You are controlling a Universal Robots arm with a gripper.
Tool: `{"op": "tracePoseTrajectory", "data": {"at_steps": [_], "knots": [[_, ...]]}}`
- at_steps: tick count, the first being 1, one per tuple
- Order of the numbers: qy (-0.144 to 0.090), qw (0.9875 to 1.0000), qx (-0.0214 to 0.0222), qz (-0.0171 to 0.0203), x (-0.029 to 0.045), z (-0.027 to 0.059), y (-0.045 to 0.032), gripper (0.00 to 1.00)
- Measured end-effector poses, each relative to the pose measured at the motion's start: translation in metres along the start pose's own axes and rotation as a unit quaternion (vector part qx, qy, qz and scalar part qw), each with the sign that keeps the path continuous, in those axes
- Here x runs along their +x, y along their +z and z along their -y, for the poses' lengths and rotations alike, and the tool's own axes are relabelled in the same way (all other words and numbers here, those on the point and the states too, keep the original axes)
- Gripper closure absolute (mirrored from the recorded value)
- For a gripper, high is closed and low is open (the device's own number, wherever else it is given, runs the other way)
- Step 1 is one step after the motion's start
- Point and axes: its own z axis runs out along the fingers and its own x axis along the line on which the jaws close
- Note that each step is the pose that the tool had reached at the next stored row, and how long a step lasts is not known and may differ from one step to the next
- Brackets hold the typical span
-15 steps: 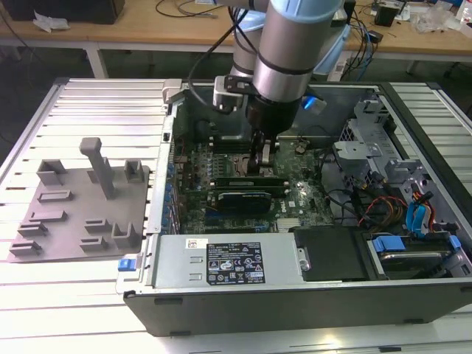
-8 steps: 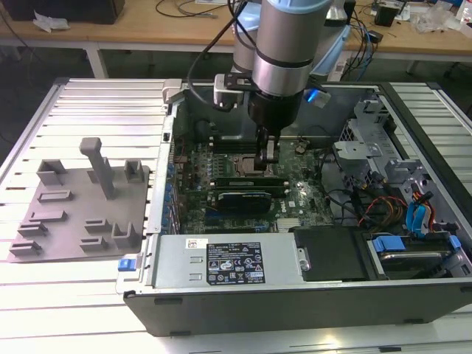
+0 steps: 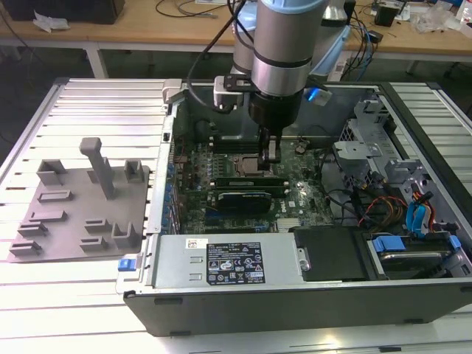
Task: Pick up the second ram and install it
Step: 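Press down the second ram until it locks into place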
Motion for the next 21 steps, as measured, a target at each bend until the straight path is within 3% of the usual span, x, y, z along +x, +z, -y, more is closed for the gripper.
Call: {"op": "tracePoseTrajectory", "data": {"at_steps": [1, 2, 3, 4, 8, 13, 18, 21], "knots": [[0.0, 1.0, 0.0, -0.0006, -0.0001, 0.001, 0.0, 0.92], [0.0, 1.0, -0.0006, -0.0014, -0.0005, 0.0075, 0.0008, 0.92], [0.0, 1.0, -0.0035, -0.0023, -0.0014, 0.0212, 0.0031, 0.92], [0.0, 1.0, -0.0055, -0.0025, -0.0019, 0.0284, 0.0047, 0.92], [0.0, 1.0, -0.0066, -0.0027, -0.002, 0.0374, 0.0236, 0.92], [0.0, 1.0, -0.0067, -0.0029, -0.0016, 0.0379, 0.035, 0.92], [0.0, 1.0, -0.0048, -0.0025, -0.0018, 0.0352, 0.0266, 0.92], [0.0, 1.0, -0.0011, -0.0022, -0.0008, 0.0212, 0.0253, 0.92]]}}
